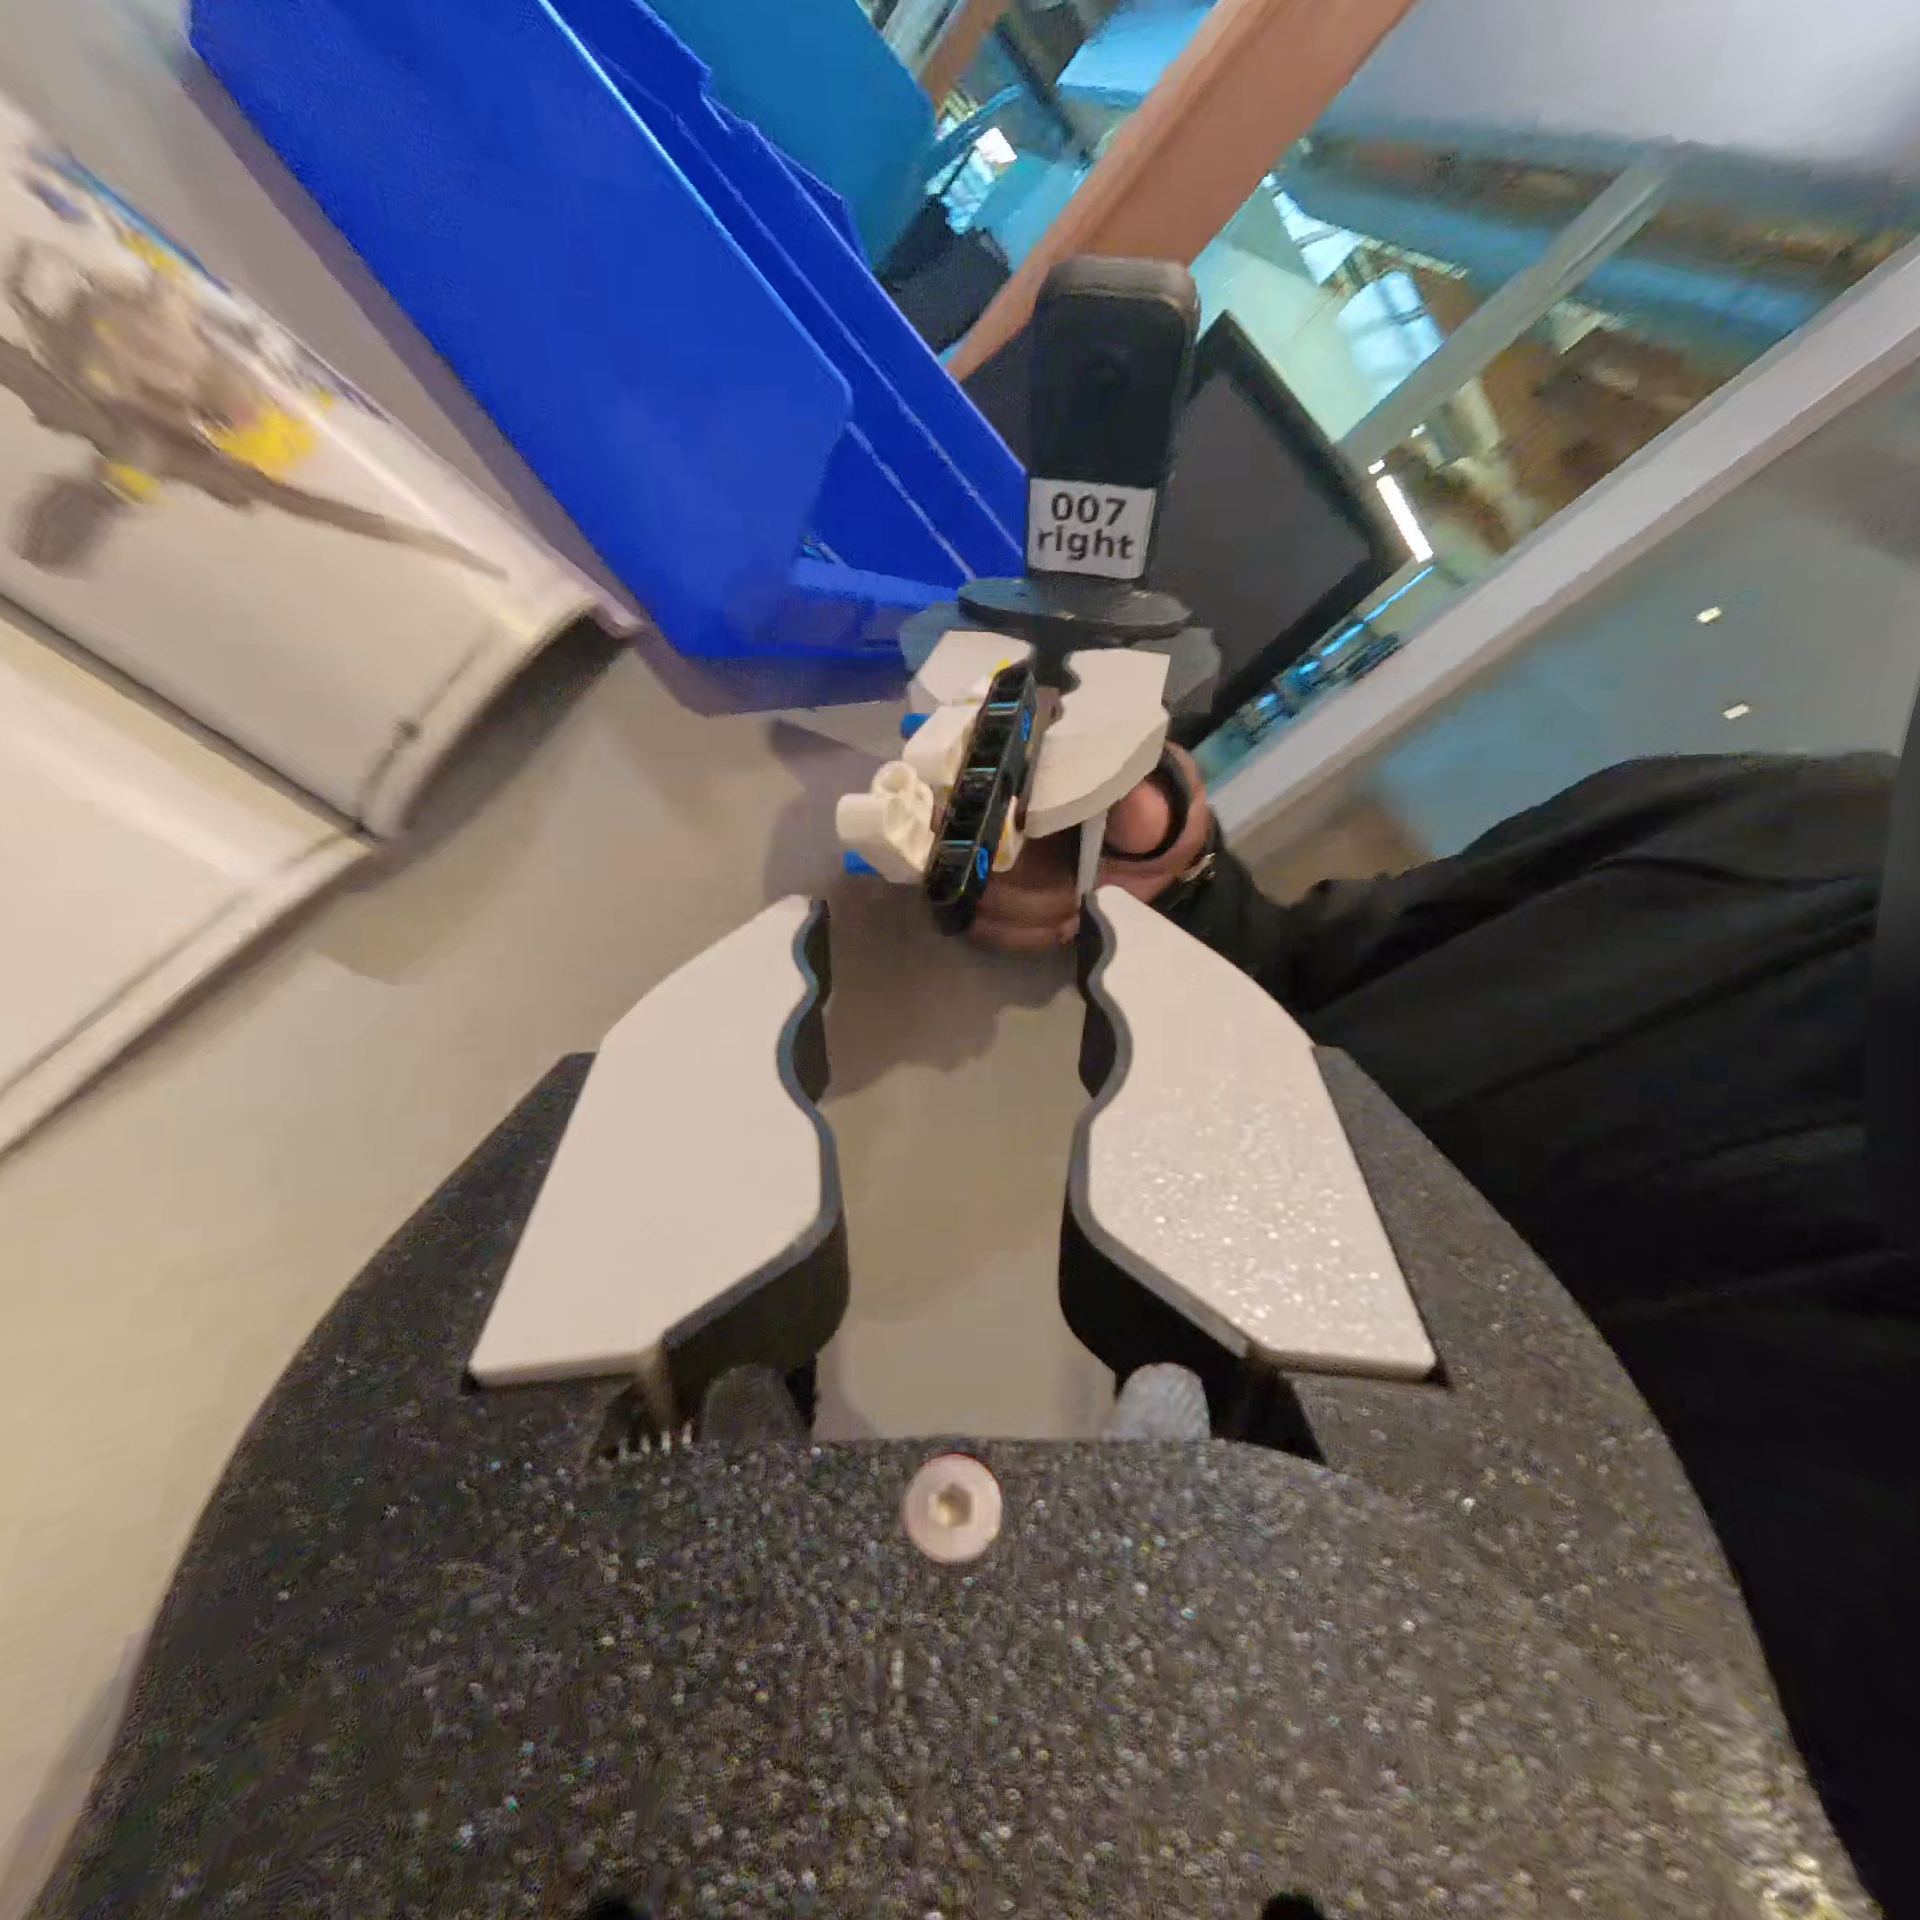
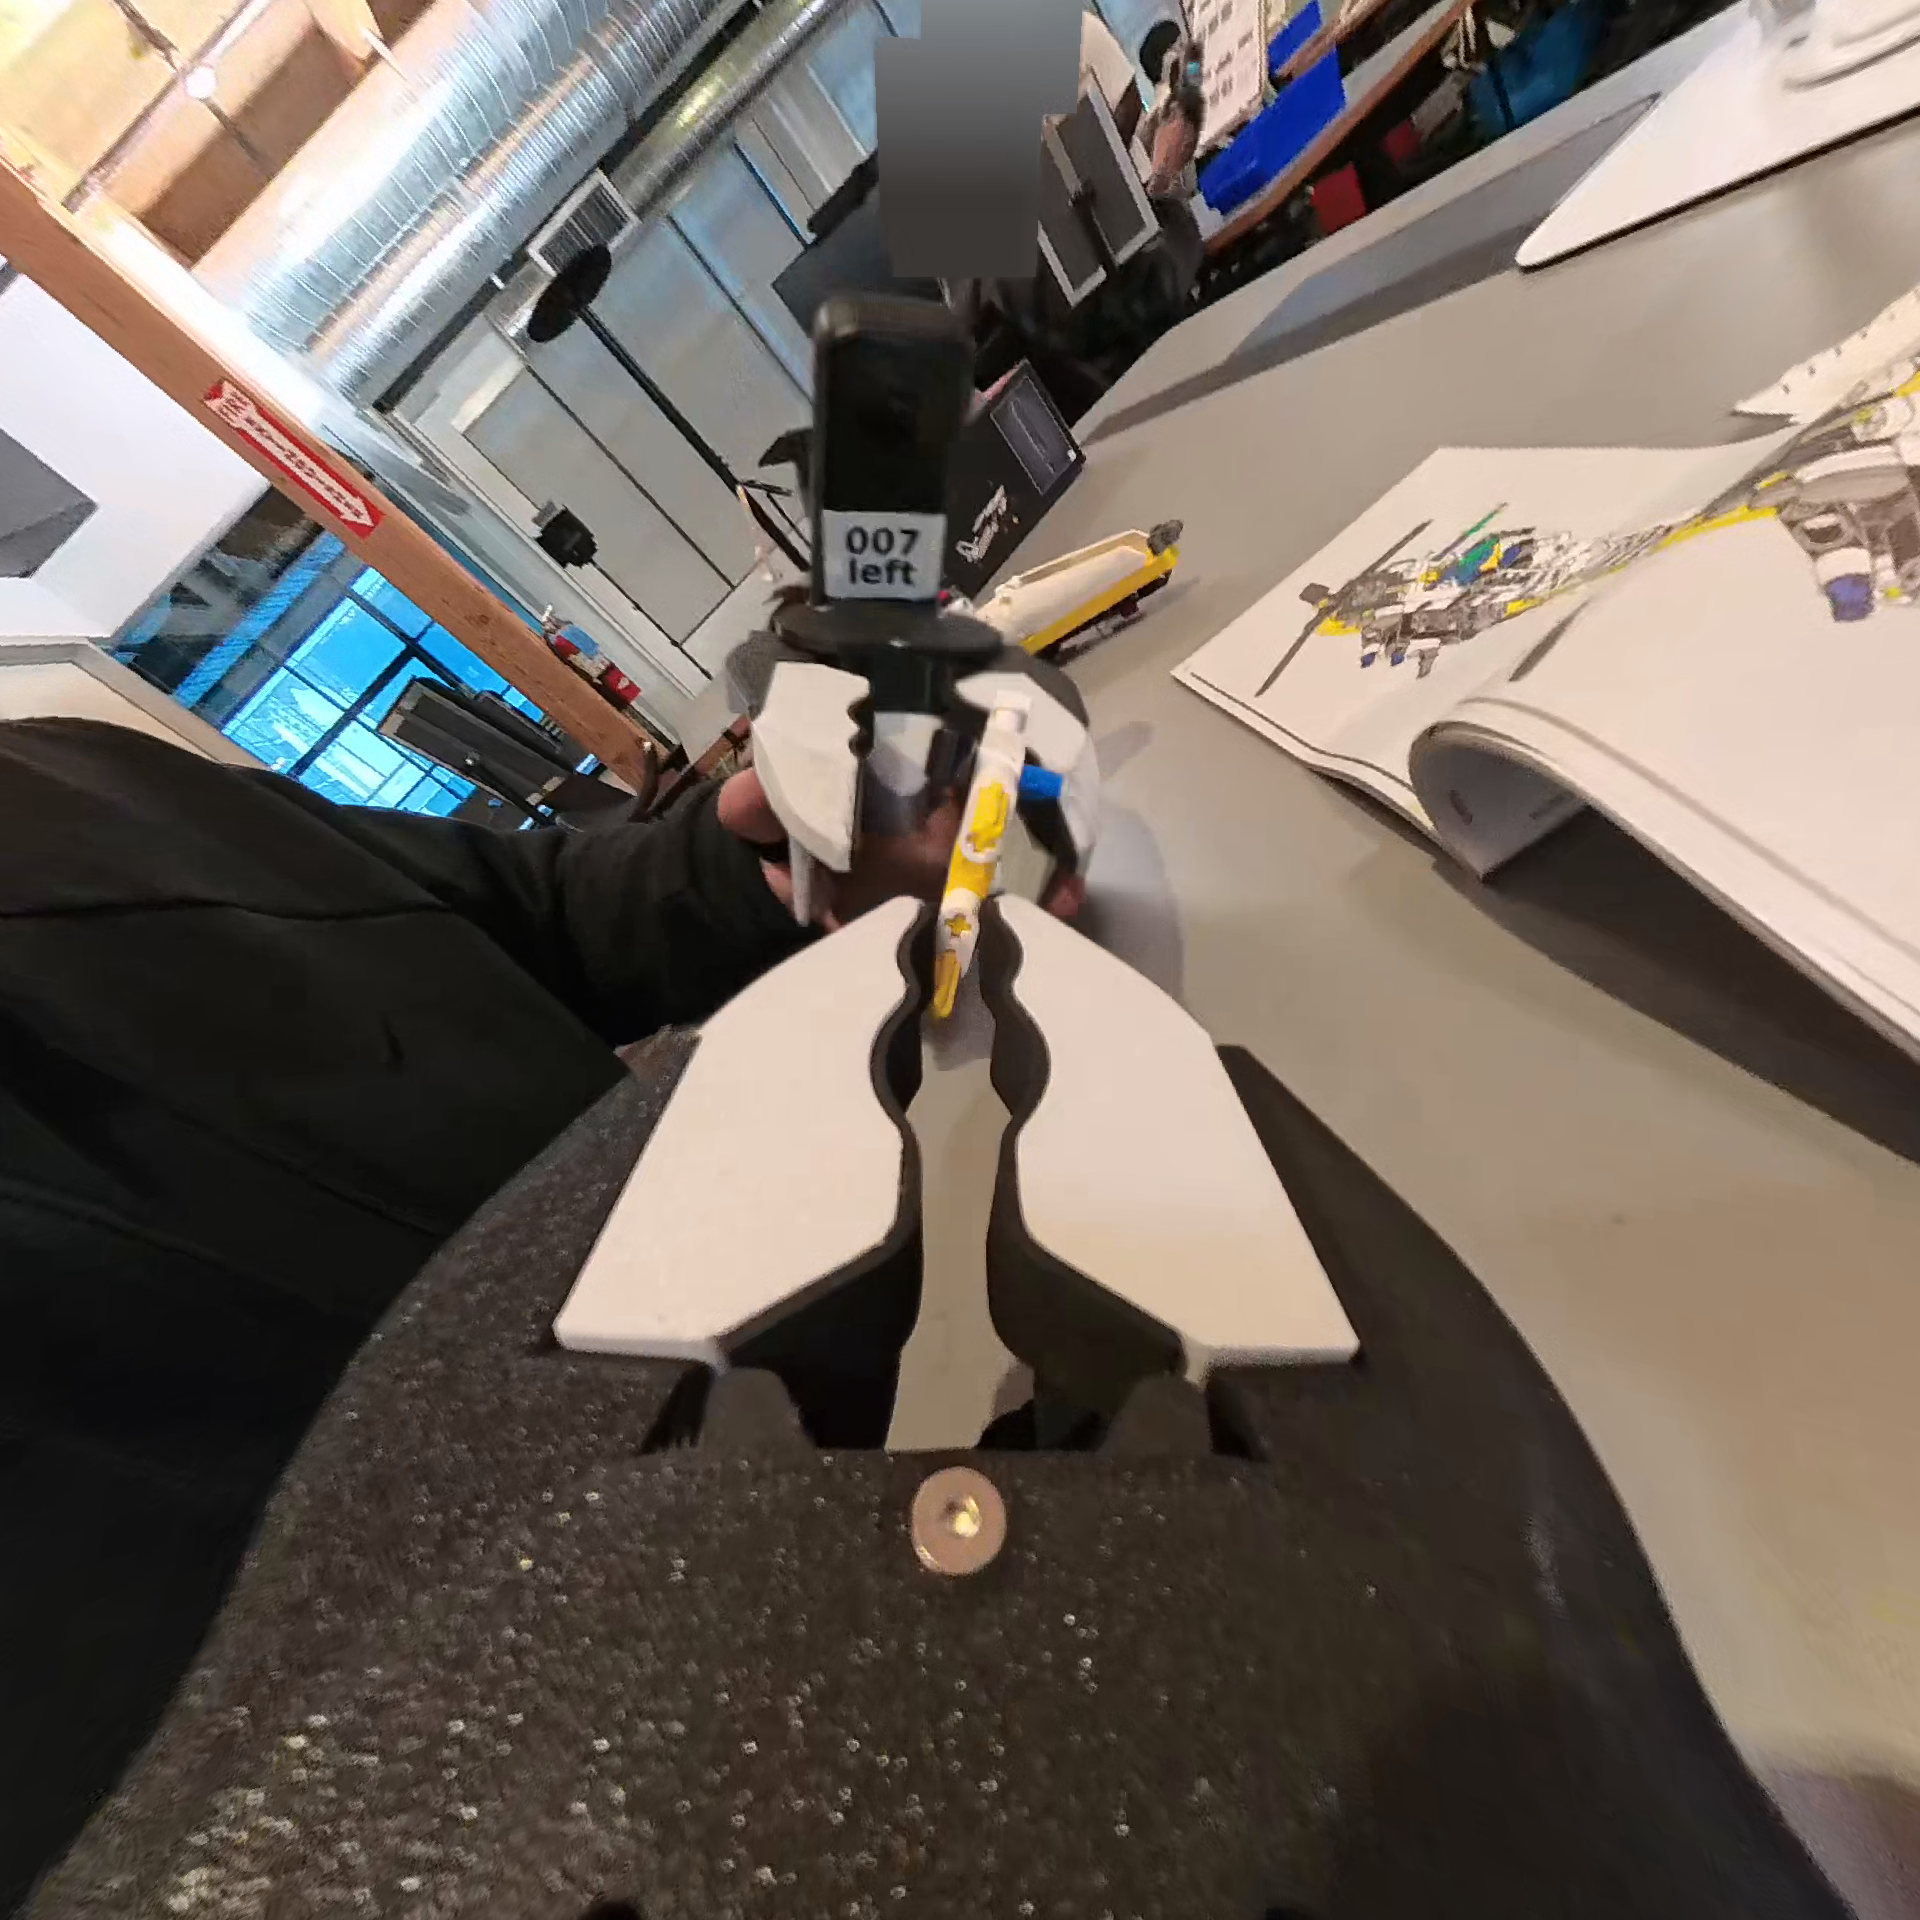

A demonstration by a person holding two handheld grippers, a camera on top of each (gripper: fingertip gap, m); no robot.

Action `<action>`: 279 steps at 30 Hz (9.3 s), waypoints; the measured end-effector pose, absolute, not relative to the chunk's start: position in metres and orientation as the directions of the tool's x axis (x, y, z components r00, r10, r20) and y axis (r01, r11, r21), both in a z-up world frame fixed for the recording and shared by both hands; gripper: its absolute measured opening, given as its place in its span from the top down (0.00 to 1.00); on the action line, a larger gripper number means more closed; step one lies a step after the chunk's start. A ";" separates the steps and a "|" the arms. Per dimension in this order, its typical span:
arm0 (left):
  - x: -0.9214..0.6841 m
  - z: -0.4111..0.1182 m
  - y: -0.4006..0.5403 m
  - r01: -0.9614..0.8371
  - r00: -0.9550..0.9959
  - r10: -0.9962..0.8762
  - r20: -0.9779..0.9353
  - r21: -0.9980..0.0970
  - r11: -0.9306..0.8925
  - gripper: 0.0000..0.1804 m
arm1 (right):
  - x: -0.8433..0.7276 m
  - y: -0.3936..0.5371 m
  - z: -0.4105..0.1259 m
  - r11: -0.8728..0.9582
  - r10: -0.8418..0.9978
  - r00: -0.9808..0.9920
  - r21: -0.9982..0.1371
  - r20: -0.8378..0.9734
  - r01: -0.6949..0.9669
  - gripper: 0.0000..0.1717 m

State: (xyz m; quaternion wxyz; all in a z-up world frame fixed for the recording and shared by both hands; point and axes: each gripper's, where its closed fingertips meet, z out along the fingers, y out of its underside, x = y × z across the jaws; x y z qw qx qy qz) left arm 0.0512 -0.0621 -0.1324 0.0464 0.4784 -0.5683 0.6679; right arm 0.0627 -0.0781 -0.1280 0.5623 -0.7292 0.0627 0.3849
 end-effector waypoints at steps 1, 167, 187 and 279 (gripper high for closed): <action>0.052 -0.132 -0.066 -0.617 -0.534 -0.462 0.708 -0.700 -0.359 0.74 | 0.061 -0.077 -0.127 -0.354 0.352 0.694 -0.776 -0.628 -0.522 0.96; 0.054 -0.101 -0.092 -0.371 -0.690 -0.552 0.468 -0.884 -0.285 0.90 | 0.052 -0.093 -0.098 -0.078 0.379 0.830 -0.908 -0.409 -0.411 0.96; 0.048 -0.103 -0.095 -0.407 -0.670 -0.514 0.536 -0.844 -0.349 0.96 | 0.044 -0.086 -0.105 -0.111 0.347 0.867 -0.933 -0.358 -0.341 0.95; 0.093 -0.116 -0.099 -0.239 -0.626 -0.775 0.088 -0.967 0.083 0.95 | 0.097 -0.108 -0.129 -0.304 -0.128 0.926 -0.903 0.355 0.304 0.92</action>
